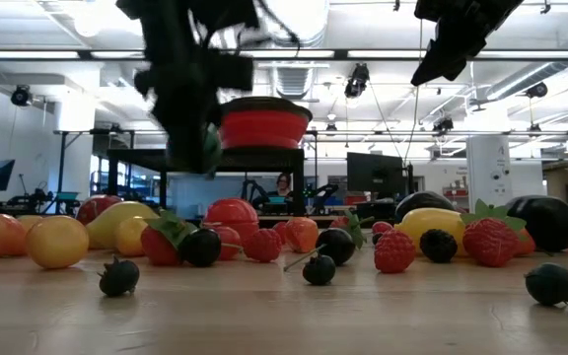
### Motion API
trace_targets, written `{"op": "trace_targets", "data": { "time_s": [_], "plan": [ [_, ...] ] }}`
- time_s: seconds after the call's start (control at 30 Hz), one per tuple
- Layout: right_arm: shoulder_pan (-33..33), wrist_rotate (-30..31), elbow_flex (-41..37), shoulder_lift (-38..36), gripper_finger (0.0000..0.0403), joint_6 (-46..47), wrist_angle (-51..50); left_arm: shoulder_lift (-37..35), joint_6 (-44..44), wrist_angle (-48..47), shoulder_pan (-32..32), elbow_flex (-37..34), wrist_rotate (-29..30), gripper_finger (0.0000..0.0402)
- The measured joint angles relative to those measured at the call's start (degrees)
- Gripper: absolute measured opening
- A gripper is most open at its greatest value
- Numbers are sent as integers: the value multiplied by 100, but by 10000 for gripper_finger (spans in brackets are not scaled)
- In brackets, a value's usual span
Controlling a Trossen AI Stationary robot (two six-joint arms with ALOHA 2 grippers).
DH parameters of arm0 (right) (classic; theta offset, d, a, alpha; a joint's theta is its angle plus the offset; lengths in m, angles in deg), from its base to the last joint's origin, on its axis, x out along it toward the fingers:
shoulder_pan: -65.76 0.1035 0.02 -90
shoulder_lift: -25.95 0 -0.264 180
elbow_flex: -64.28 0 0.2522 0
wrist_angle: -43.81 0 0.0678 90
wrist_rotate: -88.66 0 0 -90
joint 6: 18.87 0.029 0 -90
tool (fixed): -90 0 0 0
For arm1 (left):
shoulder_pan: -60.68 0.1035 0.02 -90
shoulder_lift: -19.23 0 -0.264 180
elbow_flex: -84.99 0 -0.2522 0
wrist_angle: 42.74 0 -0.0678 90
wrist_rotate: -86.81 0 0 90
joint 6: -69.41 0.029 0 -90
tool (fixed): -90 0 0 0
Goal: Pick & Place Fruit
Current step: Put the green watermelon into the red gray strainer bowl on the shelf
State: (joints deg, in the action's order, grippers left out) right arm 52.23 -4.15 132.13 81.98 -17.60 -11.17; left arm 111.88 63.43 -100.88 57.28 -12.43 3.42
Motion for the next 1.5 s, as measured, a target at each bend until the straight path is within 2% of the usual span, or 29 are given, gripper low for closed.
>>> {"op": "trace_targets", "data": {
  "time_s": [0.3,0.63,0.93,1.13,1.5],
  "plan": [
    [-1,0,0,0,49,-138,2,-315,726,-51,80,1274,45,288],
    [2,-2,0,0,35,-146,4,-322,1650,292,687,2259,782,288],
    [2,-4,0,0,55,-135,4,-324,1583,840,1822,2364,760,288],
    [2,-4,0,0,71,-124,7,-282,1364,883,2555,2364,441,288],
    [2,-4,0,0,91,-124,21,-206,1158,905,3271,1945,325,289]
  ]
}}
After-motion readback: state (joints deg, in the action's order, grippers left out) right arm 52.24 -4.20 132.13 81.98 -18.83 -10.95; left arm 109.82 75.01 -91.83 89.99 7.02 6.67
